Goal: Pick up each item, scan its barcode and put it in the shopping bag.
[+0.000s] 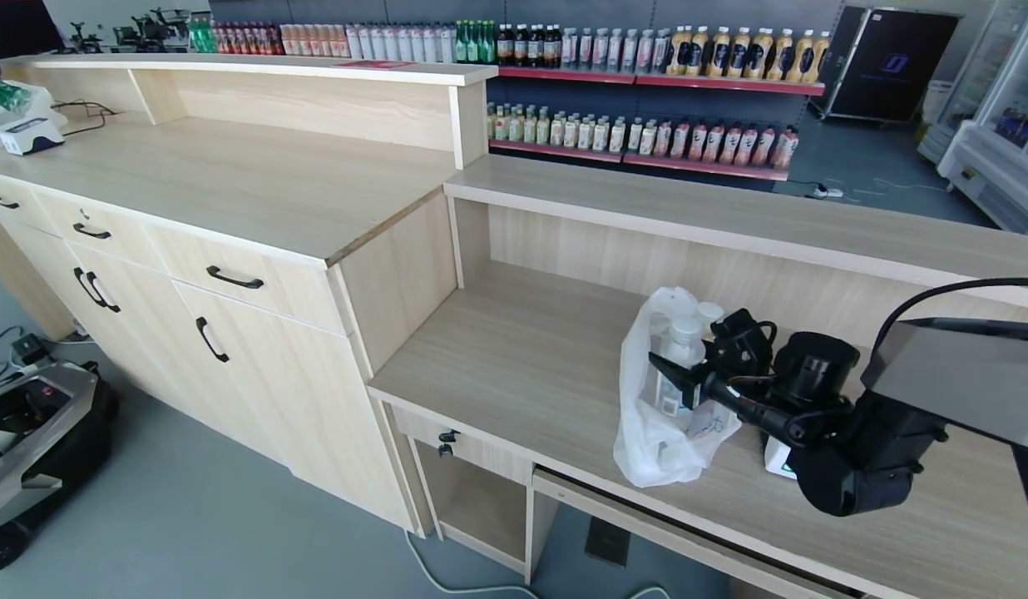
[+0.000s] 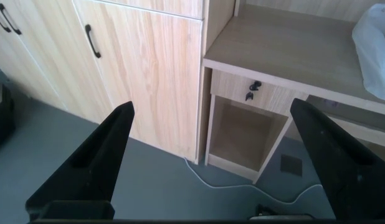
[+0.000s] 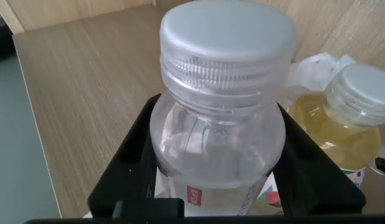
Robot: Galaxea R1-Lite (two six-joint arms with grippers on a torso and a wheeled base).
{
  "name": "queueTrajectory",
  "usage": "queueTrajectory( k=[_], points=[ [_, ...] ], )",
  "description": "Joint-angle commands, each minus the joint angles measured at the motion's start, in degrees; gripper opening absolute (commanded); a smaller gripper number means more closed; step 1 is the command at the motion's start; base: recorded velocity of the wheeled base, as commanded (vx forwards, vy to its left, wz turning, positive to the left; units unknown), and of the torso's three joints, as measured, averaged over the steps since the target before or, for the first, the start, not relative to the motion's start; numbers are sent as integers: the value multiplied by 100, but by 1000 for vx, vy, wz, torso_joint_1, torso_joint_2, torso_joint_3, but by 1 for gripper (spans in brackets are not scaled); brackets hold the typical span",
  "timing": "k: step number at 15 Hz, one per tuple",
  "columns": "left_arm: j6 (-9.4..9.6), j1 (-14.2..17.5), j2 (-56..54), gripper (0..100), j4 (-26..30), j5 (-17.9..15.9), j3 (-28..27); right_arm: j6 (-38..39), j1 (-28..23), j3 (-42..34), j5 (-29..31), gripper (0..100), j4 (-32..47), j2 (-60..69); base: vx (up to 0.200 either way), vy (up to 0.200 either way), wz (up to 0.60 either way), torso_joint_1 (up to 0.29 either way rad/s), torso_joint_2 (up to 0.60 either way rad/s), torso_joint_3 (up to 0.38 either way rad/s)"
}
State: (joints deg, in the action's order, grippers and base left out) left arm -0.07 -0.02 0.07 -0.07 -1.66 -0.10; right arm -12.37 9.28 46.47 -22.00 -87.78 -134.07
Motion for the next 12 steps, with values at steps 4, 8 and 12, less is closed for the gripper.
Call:
queueTrajectory(
  k=[4,8,12],
  points=[
    [-1,2,1,100,-1,-1,1,-28,-31,275,-76,0,-28,-576,0,0,0,0,0,0],
    [-1,2,1,100,-1,-1,1,-46,-163,284,-85,0,-37,-734,0,0,0,0,0,0],
    [-1,2,1,100,-1,-1,1,-28,-251,240,-85,100,16,-629,0,0,0,0,0,0]
  ],
)
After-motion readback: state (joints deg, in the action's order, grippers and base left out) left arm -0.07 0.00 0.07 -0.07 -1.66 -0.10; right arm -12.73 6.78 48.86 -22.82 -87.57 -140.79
